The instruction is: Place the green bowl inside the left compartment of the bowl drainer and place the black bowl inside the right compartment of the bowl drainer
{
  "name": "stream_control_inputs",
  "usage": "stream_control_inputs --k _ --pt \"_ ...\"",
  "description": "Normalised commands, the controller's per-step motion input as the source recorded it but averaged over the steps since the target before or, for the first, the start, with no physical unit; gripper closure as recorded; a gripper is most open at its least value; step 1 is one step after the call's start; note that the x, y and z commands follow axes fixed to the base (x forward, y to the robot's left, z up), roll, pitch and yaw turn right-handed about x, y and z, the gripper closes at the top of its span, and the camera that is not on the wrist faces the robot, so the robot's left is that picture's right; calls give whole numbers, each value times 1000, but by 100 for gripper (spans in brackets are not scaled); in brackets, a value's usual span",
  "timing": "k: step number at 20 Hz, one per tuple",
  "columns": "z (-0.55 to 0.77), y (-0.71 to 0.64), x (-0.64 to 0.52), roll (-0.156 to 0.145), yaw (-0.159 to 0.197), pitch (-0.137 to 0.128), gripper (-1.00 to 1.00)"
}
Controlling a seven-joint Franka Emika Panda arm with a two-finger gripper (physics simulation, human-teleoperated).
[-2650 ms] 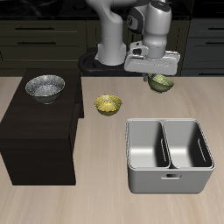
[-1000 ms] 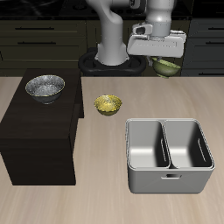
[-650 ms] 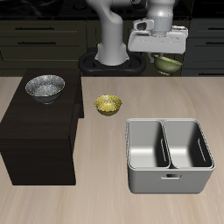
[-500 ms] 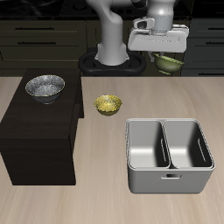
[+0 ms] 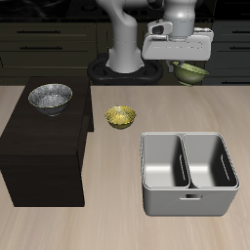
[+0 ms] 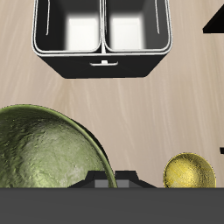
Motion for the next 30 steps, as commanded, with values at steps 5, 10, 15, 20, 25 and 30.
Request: stream_control_inputs --k 5,10,15,20,25,30 --pt "148 -34 347 -21 4 24 100" --pt "241 1 376 -37 1 11 100" --pt "115 14 311 -14 -24 39 100" --pt "129 12 370 -17 -10 8 100" --pt "75 -21 276 -18 6 14 100" --pt "64 28 350 -8 -9 25 100"
